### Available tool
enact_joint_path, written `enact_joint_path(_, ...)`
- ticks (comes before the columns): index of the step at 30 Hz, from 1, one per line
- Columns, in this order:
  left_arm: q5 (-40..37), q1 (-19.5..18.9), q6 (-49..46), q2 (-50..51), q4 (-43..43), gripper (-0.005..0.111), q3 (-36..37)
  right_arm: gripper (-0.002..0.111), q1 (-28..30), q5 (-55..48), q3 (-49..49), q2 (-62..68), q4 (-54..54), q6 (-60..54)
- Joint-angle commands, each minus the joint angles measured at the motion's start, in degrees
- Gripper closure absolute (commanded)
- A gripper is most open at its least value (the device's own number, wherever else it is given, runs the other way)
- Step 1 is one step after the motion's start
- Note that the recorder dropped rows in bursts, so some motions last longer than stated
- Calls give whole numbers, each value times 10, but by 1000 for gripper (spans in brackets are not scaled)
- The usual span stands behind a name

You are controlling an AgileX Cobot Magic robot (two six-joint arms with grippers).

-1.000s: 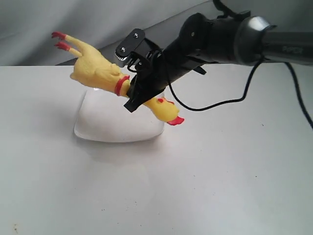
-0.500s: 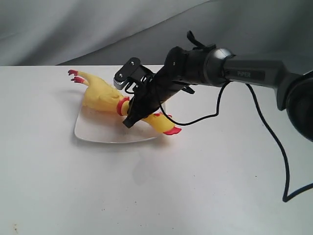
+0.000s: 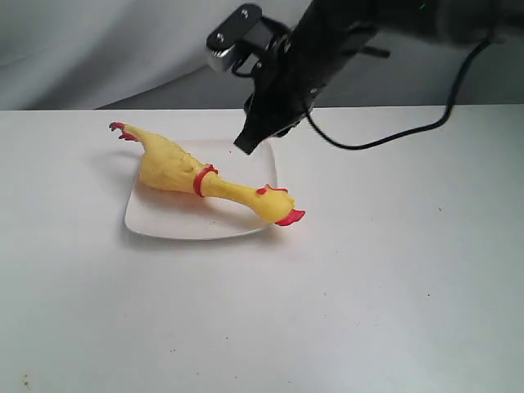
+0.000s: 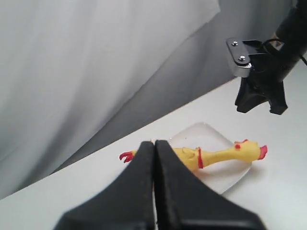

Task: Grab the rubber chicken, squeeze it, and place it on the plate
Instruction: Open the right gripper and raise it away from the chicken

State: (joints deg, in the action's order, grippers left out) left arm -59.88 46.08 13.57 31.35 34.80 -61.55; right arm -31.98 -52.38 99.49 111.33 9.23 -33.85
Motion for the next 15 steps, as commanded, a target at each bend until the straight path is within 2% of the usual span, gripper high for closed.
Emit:
enact_joint_path(1,-16,1,9,-96,-82,107,-1,108,-21,-82,-16,-104,19,-13)
enact_joint_path(4,-43,1,-22,-126,-146,107,0,108,-68,-42,-71,-183,17,-13)
enact_joint_path(6,-76,1,-22,-132,-173,107,0,108,-121,16,-127,-257,6,-3)
enact_joint_path(8,-98,1,-22,-132,-178,107,0,108,-189,134,-207,-351,-36,53)
enact_joint_path(10,-98,1,-20,-132,-178,107,0,108,-226,224,-277,-416,-67,84)
enact_joint_path(12,-101,1,-20,-132,-180,107,0,108,-247,309,-338,-475,-79,87)
enact_joint_path(15,-101,1,-20,-132,-180,107,0,108,-247,406,-407,-551,-80,87)
